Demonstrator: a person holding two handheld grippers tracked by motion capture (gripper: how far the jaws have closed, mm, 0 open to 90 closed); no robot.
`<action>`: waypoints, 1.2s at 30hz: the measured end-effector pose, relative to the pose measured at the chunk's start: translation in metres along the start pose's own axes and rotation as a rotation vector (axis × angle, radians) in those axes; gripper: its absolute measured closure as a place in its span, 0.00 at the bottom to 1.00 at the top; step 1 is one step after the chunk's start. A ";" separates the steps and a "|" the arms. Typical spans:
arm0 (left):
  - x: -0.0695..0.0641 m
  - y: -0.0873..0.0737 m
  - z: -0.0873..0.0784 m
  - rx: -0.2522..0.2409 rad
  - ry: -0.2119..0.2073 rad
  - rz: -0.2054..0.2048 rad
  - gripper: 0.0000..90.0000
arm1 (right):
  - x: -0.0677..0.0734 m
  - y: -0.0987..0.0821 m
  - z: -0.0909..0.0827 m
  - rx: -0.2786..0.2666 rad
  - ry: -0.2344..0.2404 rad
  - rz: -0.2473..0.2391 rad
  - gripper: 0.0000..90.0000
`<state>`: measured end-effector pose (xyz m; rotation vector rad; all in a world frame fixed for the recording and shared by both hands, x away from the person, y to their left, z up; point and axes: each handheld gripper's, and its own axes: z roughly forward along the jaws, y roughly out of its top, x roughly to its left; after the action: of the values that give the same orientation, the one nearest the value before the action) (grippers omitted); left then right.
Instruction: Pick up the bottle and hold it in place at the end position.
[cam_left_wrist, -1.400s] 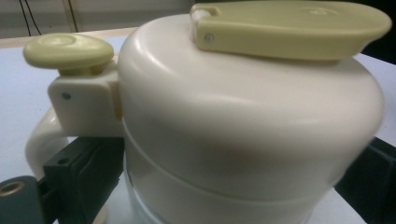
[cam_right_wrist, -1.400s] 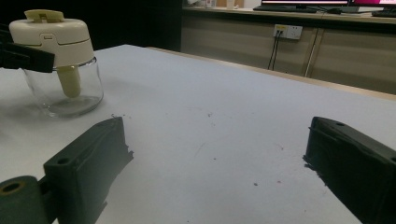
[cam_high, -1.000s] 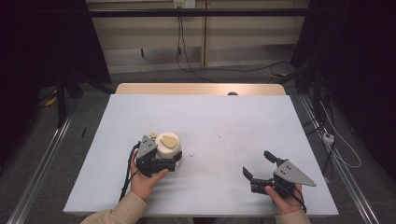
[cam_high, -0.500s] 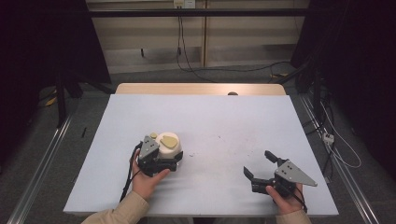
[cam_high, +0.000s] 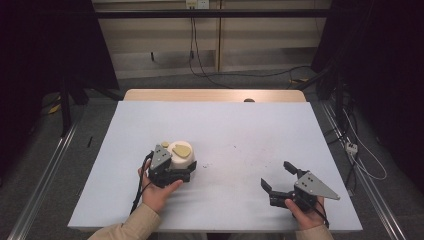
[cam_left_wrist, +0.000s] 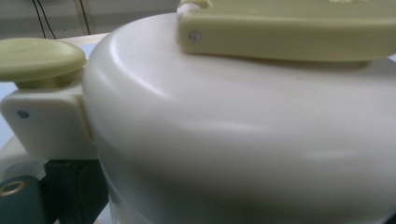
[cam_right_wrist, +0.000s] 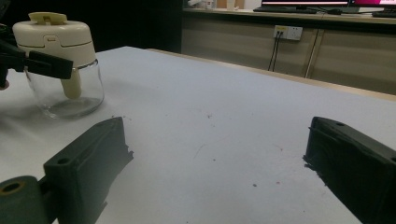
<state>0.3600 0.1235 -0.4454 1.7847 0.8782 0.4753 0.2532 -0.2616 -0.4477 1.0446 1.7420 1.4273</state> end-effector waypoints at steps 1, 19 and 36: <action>0.000 0.000 0.000 -0.001 0.000 -0.002 0.06 | 0.000 0.000 0.000 0.000 0.000 0.000 0.05; 0.002 0.010 0.001 -0.088 -0.011 -0.022 0.06 | 0.000 0.001 0.000 -0.006 0.005 -0.002 0.05; -0.002 0.019 0.014 -0.121 -0.025 -0.025 0.06 | 0.000 0.000 0.000 -0.005 0.005 -0.003 0.05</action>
<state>0.3751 0.1095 -0.4328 1.6637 0.8364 0.4792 0.2536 -0.2616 -0.4473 1.0360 1.7414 1.4330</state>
